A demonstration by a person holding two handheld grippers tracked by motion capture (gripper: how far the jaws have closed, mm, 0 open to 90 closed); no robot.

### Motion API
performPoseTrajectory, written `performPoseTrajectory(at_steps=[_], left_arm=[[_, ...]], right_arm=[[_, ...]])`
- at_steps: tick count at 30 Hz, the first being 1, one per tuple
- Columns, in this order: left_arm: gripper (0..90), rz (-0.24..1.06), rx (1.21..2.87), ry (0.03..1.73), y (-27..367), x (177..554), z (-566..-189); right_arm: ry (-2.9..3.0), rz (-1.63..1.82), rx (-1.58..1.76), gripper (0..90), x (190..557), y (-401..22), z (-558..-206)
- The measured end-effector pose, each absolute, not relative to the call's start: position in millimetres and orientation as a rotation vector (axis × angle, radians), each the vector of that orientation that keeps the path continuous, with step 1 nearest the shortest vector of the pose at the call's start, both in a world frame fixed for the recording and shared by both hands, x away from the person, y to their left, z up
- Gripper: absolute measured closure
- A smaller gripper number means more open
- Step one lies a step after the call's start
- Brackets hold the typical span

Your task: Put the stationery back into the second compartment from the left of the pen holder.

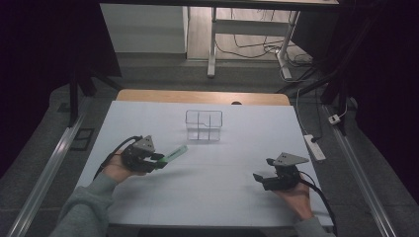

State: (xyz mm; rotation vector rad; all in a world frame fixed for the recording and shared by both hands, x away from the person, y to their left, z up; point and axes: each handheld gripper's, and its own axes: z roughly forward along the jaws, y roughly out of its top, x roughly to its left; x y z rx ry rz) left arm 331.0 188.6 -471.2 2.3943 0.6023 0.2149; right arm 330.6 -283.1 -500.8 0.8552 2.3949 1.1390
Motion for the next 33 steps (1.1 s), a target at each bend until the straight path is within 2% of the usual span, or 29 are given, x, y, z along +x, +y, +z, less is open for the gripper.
performPoseTrajectory(at_steps=[33], left_arm=[[66.8,0.153,2.417,0.441,128,344,-474]], right_arm=[[2.43,1.156,0.774,19.4,329,-259,-496]])
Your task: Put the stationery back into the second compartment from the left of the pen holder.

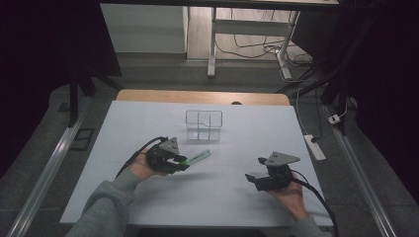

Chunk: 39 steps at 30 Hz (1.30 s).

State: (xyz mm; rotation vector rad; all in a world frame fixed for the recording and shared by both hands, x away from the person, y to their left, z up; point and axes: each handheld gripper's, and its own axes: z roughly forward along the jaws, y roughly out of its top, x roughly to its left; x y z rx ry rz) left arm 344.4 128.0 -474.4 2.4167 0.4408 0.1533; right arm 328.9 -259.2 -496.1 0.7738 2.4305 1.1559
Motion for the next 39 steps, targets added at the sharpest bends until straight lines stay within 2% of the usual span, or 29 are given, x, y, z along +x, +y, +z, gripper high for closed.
performPoseTrajectory(at_steps=[39], left_arm=[[66.8,0.085,2.455,0.297,74,346,-480]], right_arm=[[2.527,1.155,0.604,19.9,333,-214,-482]])
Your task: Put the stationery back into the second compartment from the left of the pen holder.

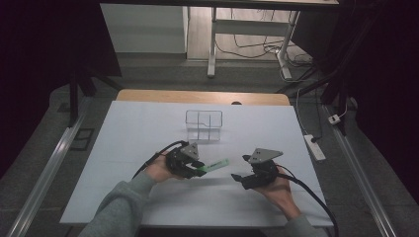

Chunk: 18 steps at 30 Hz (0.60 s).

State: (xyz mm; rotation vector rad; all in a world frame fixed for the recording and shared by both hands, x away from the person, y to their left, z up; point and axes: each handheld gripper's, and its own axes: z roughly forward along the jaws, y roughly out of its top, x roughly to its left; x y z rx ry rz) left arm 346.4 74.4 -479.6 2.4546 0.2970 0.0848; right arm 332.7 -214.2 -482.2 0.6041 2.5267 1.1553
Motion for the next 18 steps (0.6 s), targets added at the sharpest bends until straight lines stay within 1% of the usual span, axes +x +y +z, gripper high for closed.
performPoseTrajectory(at_steps=[8,18], left_arm=[[66.8,0.088,2.486,0.287,64,345,-483],[66.8,0.114,2.575,0.281,50,343,-487]], right_arm=[[2.564,1.145,0.531,21.2,333,-199,-480],[2.602,1.114,0.463,24.2,333,-186,-479]])
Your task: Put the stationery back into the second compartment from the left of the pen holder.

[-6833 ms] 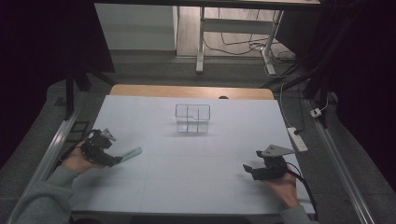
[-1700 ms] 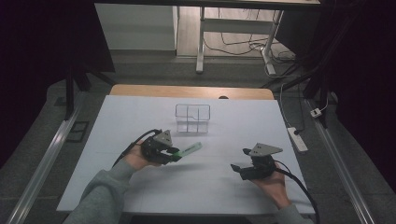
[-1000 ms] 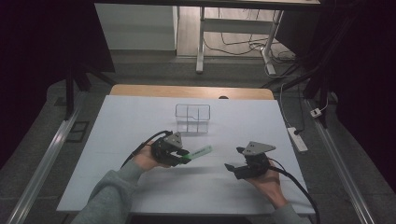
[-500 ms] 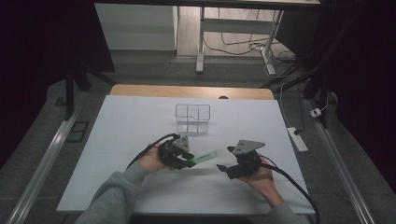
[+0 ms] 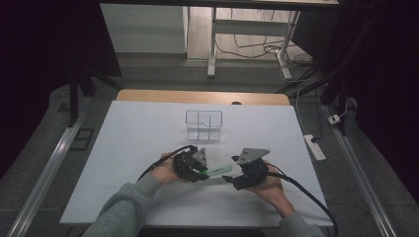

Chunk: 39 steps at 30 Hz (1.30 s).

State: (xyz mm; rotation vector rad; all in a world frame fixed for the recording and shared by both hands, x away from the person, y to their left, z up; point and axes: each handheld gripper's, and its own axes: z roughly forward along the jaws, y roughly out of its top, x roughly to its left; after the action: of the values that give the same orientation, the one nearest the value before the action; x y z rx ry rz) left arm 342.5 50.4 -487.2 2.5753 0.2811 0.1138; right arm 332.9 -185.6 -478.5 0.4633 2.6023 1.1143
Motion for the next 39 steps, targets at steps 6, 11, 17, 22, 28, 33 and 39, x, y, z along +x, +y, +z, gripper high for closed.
performPoseTrajectory(at_steps=[6,11,17,22,28,33,39], left_arm=[[66.8,0.107,2.599,0.261,40,341,-488],[66.8,0.117,2.62,0.243,33,337,-490],[66.7,0.106,2.623,0.231,31,336,-489],[66.7,0.095,2.63,0.217,32,335,-487],[66.5,0.074,2.626,0.166,36,336,-483],[65.9,0.054,2.586,0.17,41,337,-479],[63.7,0.047,2.552,0.222,44,341,-480]], right_arm=[[2.645,1.052,0.408,28.1,333,-175,-481],[2.683,0.982,0.347,30.7,331,-167,-483],[2.739,0.901,0.276,38.9,330,-158,-487],[2.76,0.794,0.181,52.2,328,-154,-492],[2.782,0.731,0.092,59.1,326,-150,-498],[2.787,0.74,0.024,62.8,323,-150,-498],[2.789,0.732,0.019,65.2,323,-149,-498]])
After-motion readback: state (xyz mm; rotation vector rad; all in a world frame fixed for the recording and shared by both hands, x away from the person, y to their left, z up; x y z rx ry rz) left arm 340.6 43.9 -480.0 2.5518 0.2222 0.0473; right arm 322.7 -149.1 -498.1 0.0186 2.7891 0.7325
